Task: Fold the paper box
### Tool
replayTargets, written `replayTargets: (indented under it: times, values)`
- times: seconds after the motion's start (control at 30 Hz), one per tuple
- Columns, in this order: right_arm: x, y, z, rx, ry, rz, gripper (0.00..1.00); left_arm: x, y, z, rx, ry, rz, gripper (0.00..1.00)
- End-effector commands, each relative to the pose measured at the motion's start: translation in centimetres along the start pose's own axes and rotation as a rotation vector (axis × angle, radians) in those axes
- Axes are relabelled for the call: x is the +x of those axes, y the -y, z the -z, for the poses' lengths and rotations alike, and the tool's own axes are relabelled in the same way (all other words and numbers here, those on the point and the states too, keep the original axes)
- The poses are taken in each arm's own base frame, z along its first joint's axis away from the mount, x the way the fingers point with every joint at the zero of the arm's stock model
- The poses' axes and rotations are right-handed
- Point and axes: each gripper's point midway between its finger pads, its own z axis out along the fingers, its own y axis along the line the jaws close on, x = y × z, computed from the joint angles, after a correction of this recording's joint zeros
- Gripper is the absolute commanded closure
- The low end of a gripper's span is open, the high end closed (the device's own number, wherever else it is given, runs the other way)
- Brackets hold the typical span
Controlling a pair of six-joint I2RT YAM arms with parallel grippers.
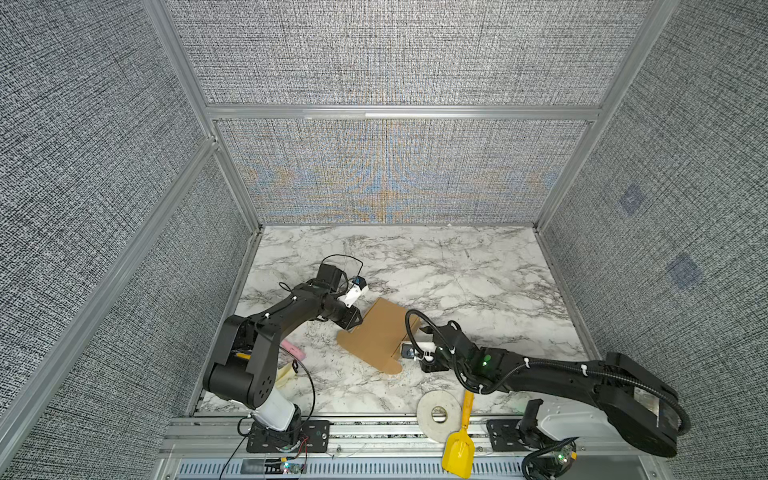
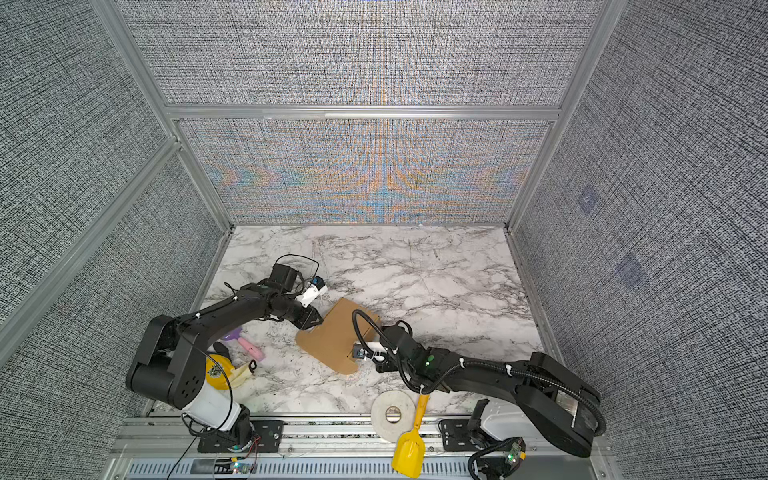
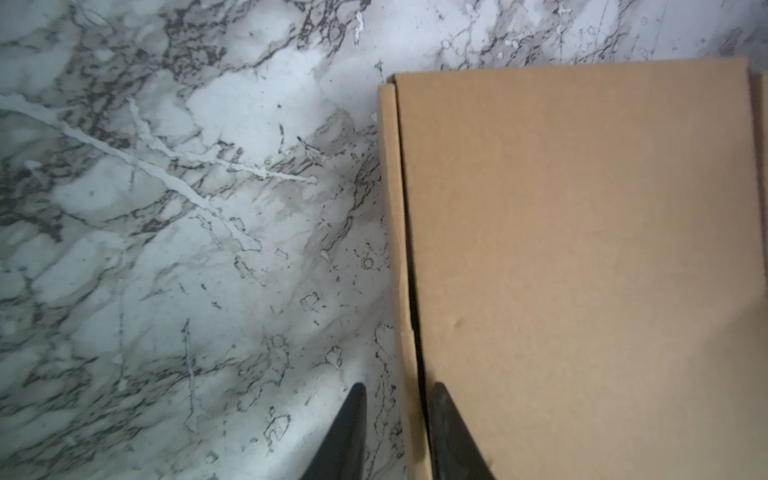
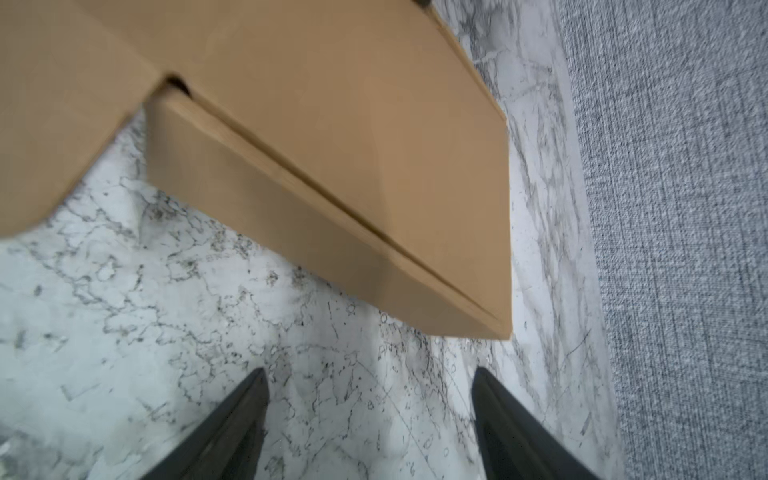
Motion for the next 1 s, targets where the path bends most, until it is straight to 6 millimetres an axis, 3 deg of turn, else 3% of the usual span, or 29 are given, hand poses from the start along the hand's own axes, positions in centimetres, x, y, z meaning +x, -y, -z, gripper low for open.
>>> replayTargets:
  times: [0.0, 0.13, 0.33, 0.97]
  values:
    - [-0.5, 0.7, -0.3, 0.068, 0.008, 0.130, 0.20, 1.3, -0.9, -0.8, -0.026, -0.055, 0.025, 0.72]
    - [-0.9, 1.4, -0.8, 0.106, 0.001, 0.215, 0.18, 0.8, -0.9, -0.5, -0.027, -0.041, 0.024, 0.72]
    - [-0.3, 0.5, -2.4, 0.112, -0.017, 0.338, 0.15, 1.1, -1.1, -0.8, -0.029, -0.051, 0.025, 0.71]
    - [-3.2, 1.5, -4.3, 0.303, 0.089, 0.486, 0.12, 1.2, -1.6, -0.7, -0.027, -0.051, 0.040, 0.72]
